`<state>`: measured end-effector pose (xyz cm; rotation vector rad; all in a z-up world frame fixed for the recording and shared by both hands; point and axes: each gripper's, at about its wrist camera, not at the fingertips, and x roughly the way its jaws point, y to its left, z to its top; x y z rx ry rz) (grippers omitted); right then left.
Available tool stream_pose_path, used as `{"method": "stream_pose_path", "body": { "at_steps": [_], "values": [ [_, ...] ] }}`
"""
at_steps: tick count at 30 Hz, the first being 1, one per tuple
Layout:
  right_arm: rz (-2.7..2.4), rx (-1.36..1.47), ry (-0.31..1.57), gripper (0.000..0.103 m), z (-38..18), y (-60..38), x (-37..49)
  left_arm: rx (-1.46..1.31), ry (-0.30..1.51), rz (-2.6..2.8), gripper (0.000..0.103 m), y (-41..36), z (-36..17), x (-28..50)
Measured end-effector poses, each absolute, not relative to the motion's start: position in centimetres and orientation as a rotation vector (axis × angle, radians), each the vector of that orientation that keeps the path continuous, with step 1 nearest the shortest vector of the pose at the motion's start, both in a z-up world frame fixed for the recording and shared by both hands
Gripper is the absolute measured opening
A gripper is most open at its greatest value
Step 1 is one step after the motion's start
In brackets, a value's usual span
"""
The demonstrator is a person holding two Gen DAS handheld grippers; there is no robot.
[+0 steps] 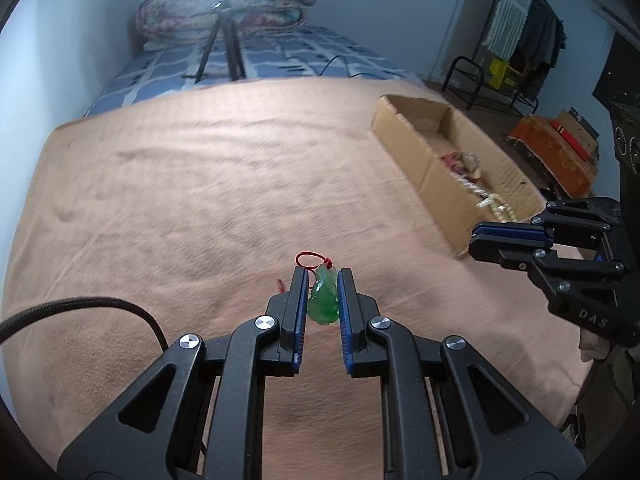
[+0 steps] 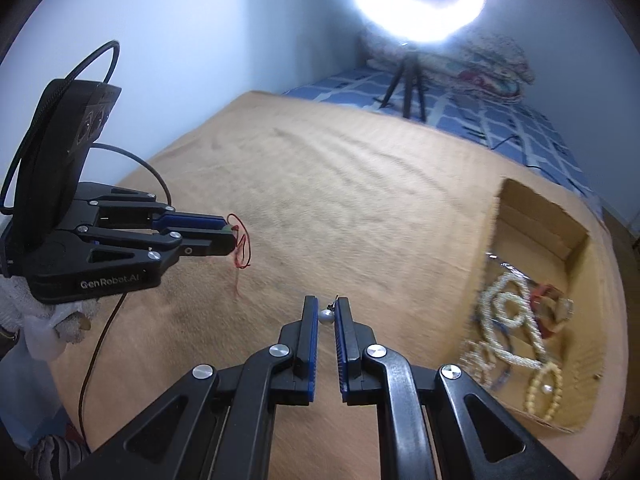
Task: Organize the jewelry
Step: 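Carry pendant and pearl bead into the box and open both tools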
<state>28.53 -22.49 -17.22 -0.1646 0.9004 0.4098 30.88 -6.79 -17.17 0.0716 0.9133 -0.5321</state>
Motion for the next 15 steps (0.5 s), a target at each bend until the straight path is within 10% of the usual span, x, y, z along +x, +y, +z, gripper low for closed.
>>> {"method": "stream_pose_path", "body": {
  "at_steps": [15],
  "values": [
    [0.289,-0.078,0.83,0.006,-12.9,-32.4,26.3,0.106,0.794,-0.653,0.013,-14.1,-10.2,30.5]
  ]
}}
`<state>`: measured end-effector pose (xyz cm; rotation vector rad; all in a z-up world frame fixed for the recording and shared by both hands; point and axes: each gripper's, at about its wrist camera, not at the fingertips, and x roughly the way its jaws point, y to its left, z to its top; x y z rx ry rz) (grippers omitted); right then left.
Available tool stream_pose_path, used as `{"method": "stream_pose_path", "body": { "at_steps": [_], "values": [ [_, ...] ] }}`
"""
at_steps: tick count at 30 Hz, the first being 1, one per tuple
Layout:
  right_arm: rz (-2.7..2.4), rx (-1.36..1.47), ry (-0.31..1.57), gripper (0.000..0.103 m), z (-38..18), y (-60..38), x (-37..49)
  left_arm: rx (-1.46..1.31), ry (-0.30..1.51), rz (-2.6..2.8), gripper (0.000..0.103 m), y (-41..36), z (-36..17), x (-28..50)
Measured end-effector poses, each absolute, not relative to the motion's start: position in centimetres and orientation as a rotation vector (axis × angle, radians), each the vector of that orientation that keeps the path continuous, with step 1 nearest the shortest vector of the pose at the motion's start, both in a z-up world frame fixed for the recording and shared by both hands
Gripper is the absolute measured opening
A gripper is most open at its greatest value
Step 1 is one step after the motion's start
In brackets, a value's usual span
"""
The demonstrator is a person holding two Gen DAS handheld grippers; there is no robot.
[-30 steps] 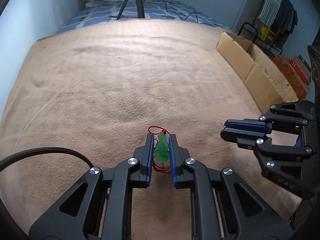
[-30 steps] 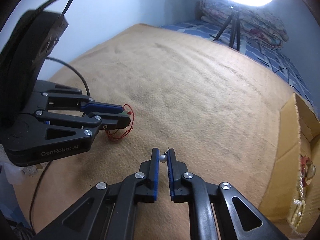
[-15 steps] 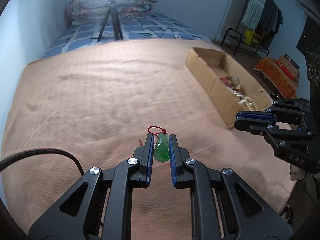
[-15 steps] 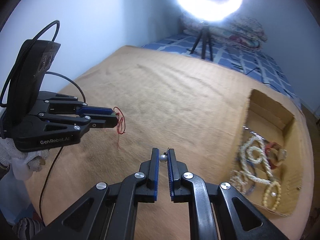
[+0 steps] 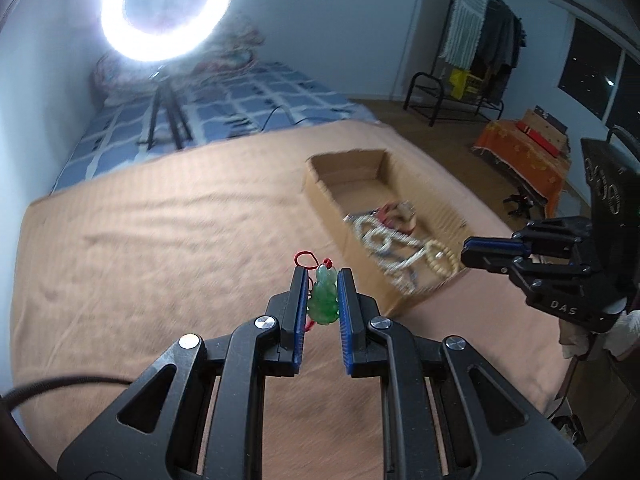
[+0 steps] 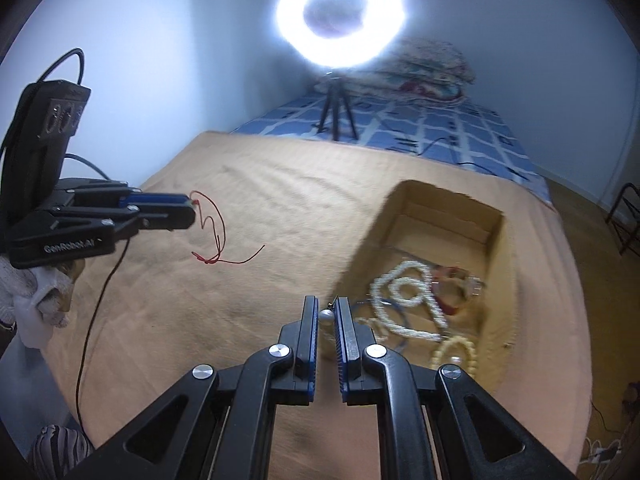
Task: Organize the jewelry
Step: 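Carry pendant and pearl bead into the box and open both tools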
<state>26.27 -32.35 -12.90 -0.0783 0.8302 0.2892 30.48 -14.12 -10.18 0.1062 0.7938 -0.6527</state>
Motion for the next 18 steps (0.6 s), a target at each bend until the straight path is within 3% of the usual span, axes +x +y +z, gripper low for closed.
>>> {"method": "stream_pose_path", "body": {
  "at_steps": [18],
  "values": [
    [0.168,-0.025,0.844,0.006,-13.3,-40.7,26.5,0.103,0.764,-0.746,0.013,-26.4,-9.1,36.1]
  ]
}}
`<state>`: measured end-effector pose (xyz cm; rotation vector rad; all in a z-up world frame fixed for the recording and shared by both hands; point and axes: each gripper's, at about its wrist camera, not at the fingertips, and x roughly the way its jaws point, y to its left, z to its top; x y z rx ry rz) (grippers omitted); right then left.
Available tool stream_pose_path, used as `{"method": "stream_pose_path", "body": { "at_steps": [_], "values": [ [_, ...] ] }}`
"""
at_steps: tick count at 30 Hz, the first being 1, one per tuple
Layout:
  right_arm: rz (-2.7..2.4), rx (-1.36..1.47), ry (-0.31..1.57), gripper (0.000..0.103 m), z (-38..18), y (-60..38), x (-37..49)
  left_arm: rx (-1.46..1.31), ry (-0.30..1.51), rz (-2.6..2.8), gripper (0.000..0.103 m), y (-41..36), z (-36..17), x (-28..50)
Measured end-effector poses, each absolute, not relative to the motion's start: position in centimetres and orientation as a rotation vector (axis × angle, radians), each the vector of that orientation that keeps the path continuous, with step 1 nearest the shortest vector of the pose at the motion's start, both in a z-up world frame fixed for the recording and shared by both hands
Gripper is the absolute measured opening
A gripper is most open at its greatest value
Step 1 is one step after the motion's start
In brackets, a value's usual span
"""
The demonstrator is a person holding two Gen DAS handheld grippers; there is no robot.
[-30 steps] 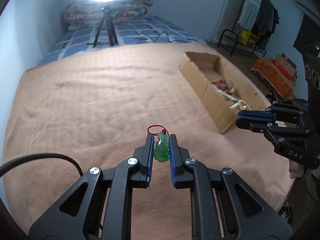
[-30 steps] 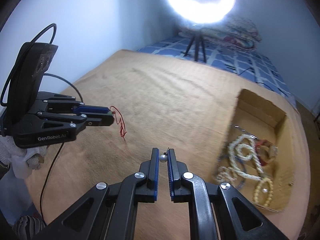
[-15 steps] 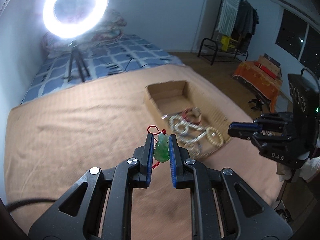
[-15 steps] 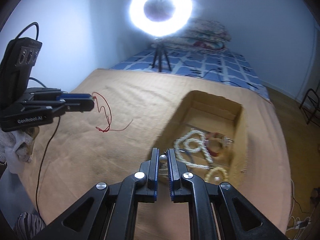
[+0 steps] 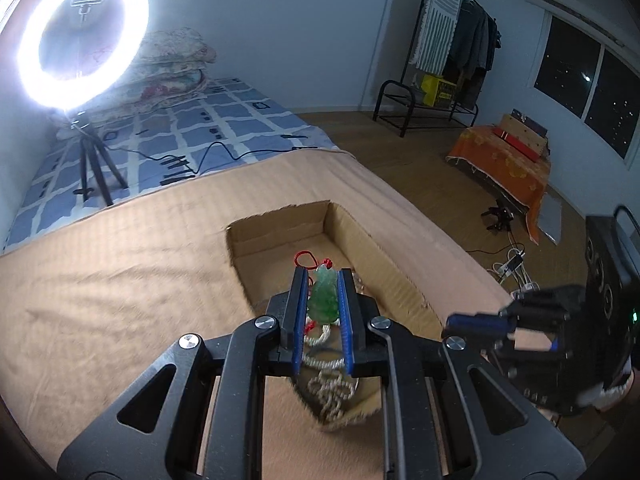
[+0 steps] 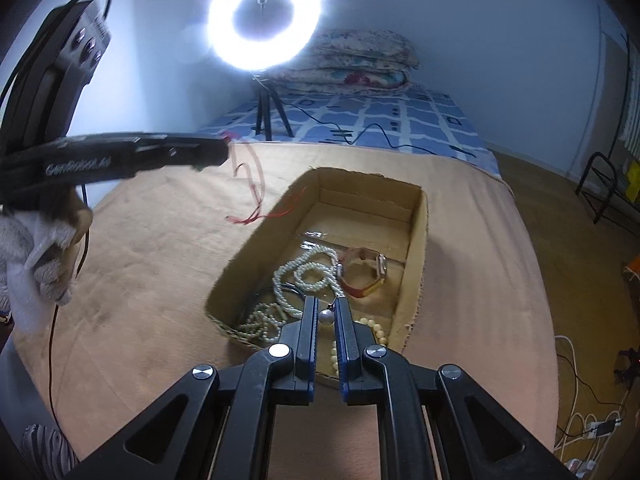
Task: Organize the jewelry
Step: 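Carry pendant and pearl bead into the box and open both tools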
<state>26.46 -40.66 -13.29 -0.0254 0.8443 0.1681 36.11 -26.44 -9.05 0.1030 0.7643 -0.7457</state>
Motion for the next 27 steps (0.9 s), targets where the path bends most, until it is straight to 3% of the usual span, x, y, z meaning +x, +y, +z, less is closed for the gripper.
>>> {"method": "stream_pose_path", "body": {
  "at_steps": [17,27],
  "values": [
    [0.159,0.013,0.899,0.006,-17.1,-41.8,28.9,0.127,0.857,-0.665,0.013,-30.6,-15.4,40.1],
    [0.139,0.013,0.932,0.006,-18.3,-42.2,29.7,0.123,0.879,-0.656,0.013,-30.7,-16.4,40.3]
  ]
}}
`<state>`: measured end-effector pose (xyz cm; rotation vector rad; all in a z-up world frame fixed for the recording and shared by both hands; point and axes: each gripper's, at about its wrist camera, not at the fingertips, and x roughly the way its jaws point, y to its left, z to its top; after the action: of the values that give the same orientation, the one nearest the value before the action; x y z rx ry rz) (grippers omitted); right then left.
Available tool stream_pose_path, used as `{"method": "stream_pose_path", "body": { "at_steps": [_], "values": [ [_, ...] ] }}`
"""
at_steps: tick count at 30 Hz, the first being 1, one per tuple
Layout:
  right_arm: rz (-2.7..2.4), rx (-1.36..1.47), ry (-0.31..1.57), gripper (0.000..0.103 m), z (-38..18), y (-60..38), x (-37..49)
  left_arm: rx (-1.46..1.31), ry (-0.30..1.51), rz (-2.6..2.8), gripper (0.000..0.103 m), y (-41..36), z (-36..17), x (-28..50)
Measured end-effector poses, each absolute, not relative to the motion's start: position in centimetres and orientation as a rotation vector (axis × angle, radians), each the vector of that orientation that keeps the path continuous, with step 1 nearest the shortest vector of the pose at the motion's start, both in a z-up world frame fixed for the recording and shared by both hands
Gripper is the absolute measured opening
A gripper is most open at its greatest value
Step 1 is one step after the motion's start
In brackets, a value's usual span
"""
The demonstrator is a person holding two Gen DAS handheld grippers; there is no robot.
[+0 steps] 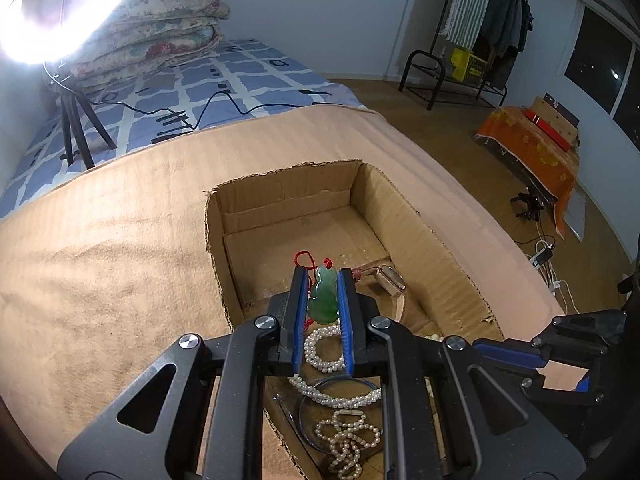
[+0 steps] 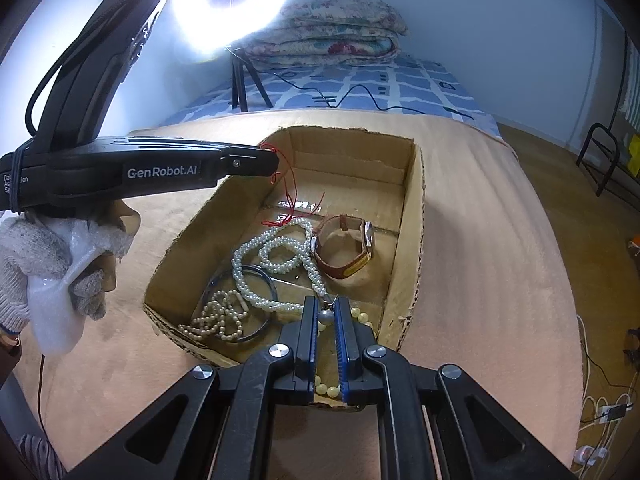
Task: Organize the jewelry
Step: 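Carry pendant and pearl bead into the box and open both tools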
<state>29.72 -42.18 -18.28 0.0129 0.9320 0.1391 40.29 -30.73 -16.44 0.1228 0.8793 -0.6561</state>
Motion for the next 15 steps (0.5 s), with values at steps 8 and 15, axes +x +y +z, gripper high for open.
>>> {"method": "stream_pose_path", "body": {
  "at_steps": [8,15],
  "values": [
    [0.134,0.002,0.936,0.02,-18.4,-41.9,29.7,0.13,0.884,-0.664,0.013,-30.7,-16.3,40.1],
    [0.132,0.01,0.925,0.022,-17.9,-41.7,29.3,0.128,0.875,-0.662,0.013,-30.4,-15.6,39.2]
  ]
}}
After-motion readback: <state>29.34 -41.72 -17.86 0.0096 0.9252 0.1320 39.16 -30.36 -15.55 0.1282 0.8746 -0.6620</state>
